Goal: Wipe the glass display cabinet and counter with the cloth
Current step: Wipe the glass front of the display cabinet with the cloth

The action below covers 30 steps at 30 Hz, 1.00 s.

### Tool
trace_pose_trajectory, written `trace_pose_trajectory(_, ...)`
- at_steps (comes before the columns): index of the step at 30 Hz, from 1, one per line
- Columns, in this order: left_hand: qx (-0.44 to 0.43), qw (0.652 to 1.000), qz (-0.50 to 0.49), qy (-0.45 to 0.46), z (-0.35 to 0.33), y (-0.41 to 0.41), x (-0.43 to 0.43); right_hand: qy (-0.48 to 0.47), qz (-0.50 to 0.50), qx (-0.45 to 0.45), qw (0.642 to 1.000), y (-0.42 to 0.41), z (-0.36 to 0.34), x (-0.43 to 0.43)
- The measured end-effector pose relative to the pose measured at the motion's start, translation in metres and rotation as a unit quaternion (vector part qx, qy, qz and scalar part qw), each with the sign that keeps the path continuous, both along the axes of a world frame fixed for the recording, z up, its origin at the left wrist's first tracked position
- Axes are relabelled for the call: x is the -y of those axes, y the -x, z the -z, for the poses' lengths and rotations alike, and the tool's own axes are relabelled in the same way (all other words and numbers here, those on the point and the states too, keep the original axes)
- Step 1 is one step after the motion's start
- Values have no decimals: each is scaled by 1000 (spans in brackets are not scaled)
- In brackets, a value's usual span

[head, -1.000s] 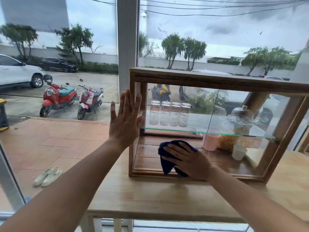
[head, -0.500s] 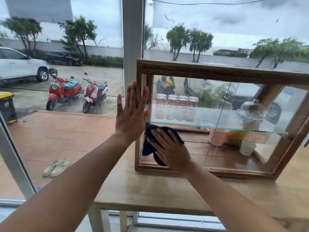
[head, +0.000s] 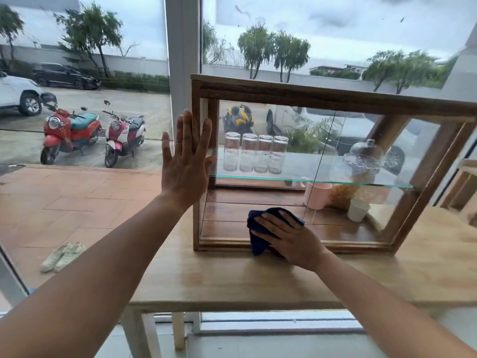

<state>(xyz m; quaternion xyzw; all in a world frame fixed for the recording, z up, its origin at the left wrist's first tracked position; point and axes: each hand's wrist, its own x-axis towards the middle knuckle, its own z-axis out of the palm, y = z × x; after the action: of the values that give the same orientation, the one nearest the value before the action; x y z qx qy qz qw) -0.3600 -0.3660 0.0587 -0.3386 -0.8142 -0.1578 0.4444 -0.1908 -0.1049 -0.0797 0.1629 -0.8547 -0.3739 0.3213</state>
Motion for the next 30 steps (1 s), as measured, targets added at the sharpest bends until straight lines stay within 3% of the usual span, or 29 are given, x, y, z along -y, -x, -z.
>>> trace_pose_trajectory(5,-2,1000,7,-6,0,1,0,10,16,-76,997,-10,-78,-22)
trace_pose_trajectory(9,-3,1000,-5,-5,-1,-1,0,107,40,-181,977,9,-160,-13)
trace_pose_trajectory(12,-3,1000,-10,-8,-2,-3,0,167,37,-213,962,16,-167,-5)
trace_pose_trajectory(16,-3,1000,-24,-13,-1,-4,-1,166,11,-170,971,15,-110,-7)
trace_pose_trajectory(22,3,999,-43,-32,1,-12,-5,79,4,-28,996,-1,13,-18)
trace_pose_trajectory(27,-47,996,-50,-52,-1,-30,-10,83,-10,46,995,-12,18,-16)
trace_pose_trajectory(30,-105,994,-16,-5,10,-40,-14,70,-63,68,993,-23,8,-17)
